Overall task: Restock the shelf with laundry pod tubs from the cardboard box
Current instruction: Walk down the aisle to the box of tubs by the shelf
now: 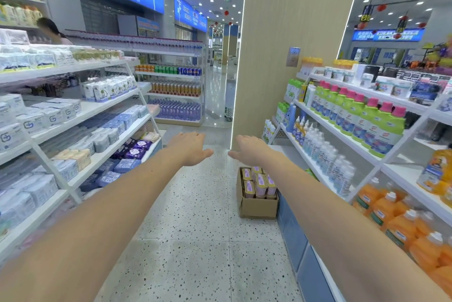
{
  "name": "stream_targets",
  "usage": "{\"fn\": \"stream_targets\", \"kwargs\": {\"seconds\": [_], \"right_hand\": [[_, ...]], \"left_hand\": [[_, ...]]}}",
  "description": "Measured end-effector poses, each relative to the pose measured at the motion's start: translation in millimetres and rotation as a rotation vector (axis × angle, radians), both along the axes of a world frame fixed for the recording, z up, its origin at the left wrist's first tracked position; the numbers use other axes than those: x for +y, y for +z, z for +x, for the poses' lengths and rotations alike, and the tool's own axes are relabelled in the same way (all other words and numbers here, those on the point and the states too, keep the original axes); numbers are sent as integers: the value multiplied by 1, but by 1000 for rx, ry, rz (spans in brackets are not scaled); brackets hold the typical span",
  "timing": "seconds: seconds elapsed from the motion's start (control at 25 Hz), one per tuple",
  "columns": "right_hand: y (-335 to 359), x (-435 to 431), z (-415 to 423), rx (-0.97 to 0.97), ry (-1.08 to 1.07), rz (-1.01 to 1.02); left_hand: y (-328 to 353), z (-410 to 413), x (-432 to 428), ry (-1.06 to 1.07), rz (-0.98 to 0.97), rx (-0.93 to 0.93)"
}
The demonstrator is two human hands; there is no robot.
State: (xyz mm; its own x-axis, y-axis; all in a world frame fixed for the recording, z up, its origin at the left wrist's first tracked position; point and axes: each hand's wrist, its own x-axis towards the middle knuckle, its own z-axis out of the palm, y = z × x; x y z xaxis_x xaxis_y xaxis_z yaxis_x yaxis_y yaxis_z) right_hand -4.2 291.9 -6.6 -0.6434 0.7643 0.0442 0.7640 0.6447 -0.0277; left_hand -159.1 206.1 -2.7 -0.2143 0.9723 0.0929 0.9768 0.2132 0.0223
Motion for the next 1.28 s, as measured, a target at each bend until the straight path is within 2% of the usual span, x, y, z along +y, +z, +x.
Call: {"fn": "stream_targets", "kwargs": {"seconds": [0.4, 0.84, 1.28], "right_hand": [[-21, 202, -123, 5, -57, -45], [-5, 519, -229, -33, 4, 10], [-18, 755, -382, -49, 47, 11]], "left_hand": [[-20, -124, 195, -23, -49, -5], [-1, -229, 502, 27, -20, 5], [-17, -372, 743, 31, -40, 19]]}}
